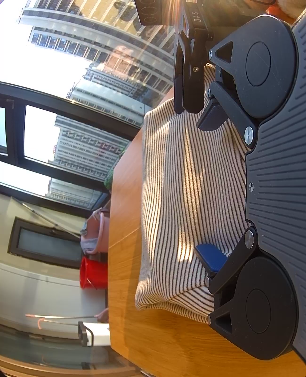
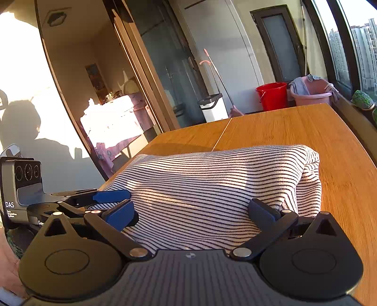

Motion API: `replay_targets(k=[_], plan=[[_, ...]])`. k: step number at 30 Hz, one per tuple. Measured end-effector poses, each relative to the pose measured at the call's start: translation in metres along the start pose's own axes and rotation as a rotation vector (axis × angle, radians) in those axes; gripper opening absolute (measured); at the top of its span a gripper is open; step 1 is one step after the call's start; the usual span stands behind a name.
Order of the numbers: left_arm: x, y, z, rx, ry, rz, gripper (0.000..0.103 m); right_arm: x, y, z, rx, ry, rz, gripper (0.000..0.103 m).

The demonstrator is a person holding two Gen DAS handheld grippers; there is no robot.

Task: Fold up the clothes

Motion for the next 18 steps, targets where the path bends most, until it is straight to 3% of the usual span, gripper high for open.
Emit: replay_targets(k=[18], plan=[[-0.0004,0.0004,0.0001,-0.003,0.008,-0.006,0.103,-0.0007,0.0011,0.0007,0.001,-0.004,0.003,0.103]])
Point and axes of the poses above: each gripper's, at about its wrist camera, not at the fingertips, and y roughly against the way its jaws point, x to its left, z to its top, the point moved 6 cm from there along -y, roughly the way its jaws point
